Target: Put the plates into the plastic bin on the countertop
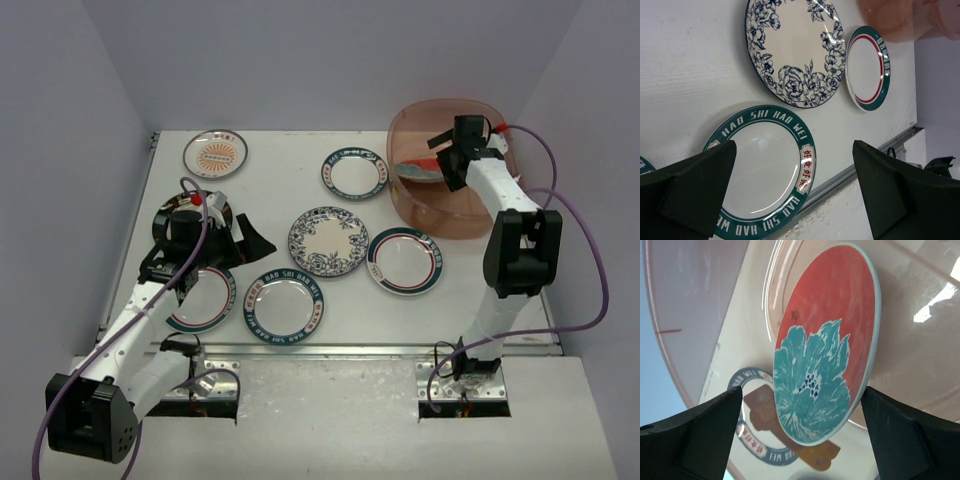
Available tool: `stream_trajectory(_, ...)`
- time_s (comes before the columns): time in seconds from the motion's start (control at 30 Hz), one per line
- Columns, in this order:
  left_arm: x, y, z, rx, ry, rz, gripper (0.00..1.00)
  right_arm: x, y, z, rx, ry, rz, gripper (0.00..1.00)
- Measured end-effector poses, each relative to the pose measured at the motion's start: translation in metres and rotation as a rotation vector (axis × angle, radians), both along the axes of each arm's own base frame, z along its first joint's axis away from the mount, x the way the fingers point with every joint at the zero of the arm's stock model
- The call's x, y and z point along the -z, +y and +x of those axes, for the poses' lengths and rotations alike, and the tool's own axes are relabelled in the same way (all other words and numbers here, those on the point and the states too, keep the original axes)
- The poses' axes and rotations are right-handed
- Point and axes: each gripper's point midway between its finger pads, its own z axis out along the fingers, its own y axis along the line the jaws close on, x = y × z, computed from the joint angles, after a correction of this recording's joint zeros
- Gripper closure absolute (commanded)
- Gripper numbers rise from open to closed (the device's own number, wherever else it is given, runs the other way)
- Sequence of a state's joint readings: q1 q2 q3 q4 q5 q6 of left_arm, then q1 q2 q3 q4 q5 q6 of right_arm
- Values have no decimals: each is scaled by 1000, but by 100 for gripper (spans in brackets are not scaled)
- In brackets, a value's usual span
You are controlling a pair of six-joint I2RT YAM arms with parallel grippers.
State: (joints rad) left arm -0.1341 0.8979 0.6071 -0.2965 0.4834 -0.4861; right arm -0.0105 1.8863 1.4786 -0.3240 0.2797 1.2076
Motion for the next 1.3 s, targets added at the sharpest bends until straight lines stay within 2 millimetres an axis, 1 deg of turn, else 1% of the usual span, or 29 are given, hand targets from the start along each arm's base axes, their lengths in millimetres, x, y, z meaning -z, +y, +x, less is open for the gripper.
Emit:
stream_trajectory(0.03, 4, 0, 1, -4, 16, 2, 0, -1, 3, 1, -11, 13, 16, 1)
stream_trajectory(0.1, 8, 1, 2, -10, 36, 3, 0, 3, 10, -1, -21, 57, 56, 1)
stream_trajectory(0.2, 9, 1, 2, -19, 43, -1, 0, 21, 18, -7, -37, 156, 117, 1)
stream_trajectory(0.27, 9, 1, 3, -23, 44, -1, 0, 36, 23, -13, -49, 225, 145, 1)
stream_trajectory(0.37, 11, 2, 4, -34, 54, -1, 0, 53, 26, -28, -55, 294, 171, 1)
stream_trajectory(0.47, 13, 3, 9, -54, 75, 1, 0, 57, 28, -37, -59, 320, 179, 1)
stream_trajectory(0.53, 13, 4, 16, -67, 87, 3, 0, 51, 31, -40, -67, 316, 181, 1)
stream_trajectory(0.6, 14, 4, 27, -83, 103, 6, 0, 38, 33, -43, -81, 289, 178, 1)
stream_trajectory(0.67, 16, 3, 41, -100, 118, 6, 0, 17, 37, -51, -104, 241, 173, 1)
stream_trajectory(0.7, 17, 2, 48, -105, 127, 5, 0, 4, 41, -54, -125, 200, 165, 1)
stream_trajectory(0.8, 22, -3, 74, -114, 150, 4, 0, -43, 56, -68, -208, 48, 141, 1)
stream_trajectory(0.87, 27, -9, 91, -104, 172, 8, 0, -79, 69, -72, -289, -66, 117, 1)
stream_trajectory(0.93, 31, -18, 120, -78, 175, 10, 0, -117, 85, -77, -400, -204, 94, 1)
stream_trajectory(1.0, 38, -27, 145, -43, 175, 12, 3, -149, 98, -90, -524, -325, 58, 1)
stream_trajectory(1.07, 50, -36, 166, 1, 185, 17, 8, -175, 114, -112, -671, -422, 22, 1)
stream_trajectory(1.13, 68, -43, 182, 40, 203, 26, 13, -194, 127, -134, -806, -492, -10, 1)
stream_trajectory(1.2, 93, -47, 184, 79, 251, 46, 21, -205, 143, -157, -955, -560, -25, 1)
stream_trajectory(1.23, 104, -48, 182, 97, 278, 55, 28, -204, 150, -169, -1020, -581, -25, 1)
stream_trajectory(1.3, 124, -52, 177, 141, 328, 60, 32, -192, 162, -195, -1137, -589, -5, 1)
